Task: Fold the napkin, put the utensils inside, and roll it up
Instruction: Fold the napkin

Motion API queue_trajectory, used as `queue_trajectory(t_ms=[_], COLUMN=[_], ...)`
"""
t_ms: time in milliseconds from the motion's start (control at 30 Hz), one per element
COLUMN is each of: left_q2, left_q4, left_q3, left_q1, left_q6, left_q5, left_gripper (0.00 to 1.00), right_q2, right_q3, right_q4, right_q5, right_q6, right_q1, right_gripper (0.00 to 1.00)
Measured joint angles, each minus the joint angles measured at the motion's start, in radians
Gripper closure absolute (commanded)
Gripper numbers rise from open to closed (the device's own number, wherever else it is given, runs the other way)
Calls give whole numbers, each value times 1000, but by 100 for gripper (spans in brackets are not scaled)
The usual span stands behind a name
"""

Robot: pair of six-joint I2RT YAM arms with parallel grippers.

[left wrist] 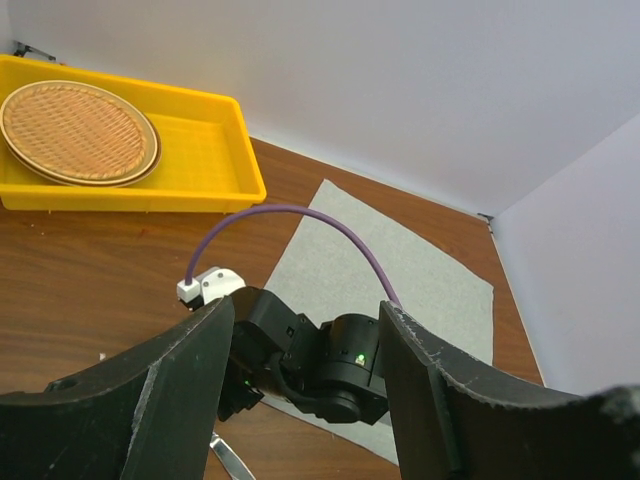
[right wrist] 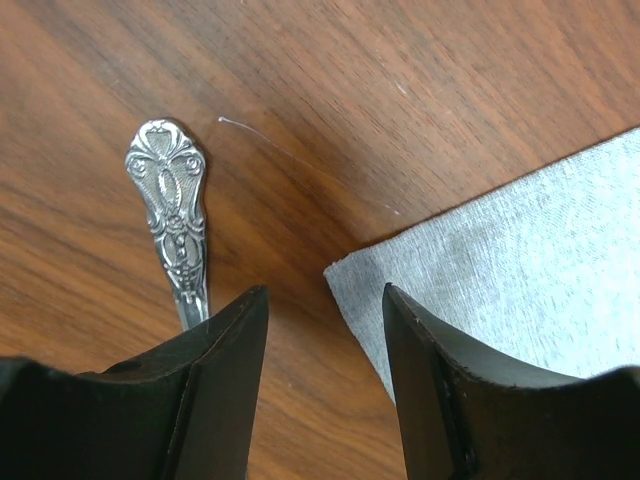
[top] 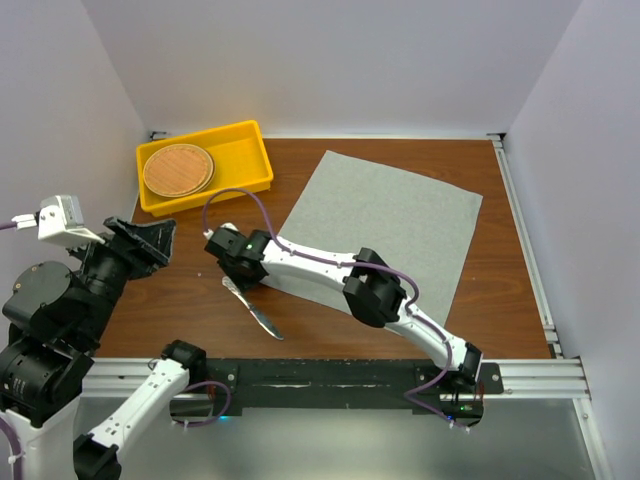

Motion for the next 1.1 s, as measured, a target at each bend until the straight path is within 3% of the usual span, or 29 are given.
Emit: queue_trajectory(t_ms=[233,467,533,867,1100], left_q2=[5,10,11,86,229], left_q4=[-3,-3,-3,61,149], left_q3=[4,4,3,-84,-144], left_q1=[0,0,0,0,0], left_q6=[0,-1,-2,-14,-23], left_q5=[-2,-8,-8,34,110], left_gripper=[35,35,35,37,37], right_q2=[-10,-12,-12,-26,-294], right_q3=[-58,-63,-61,-8,-339], right_q4=[59,75,73,-2,83], right_q5=[-55,-58,-61,-174,-368], right_q6=[11,11,10,55,106], right_q1=[-21,-31,-36,-122,-359], right_gripper=[57,87,100,100,100])
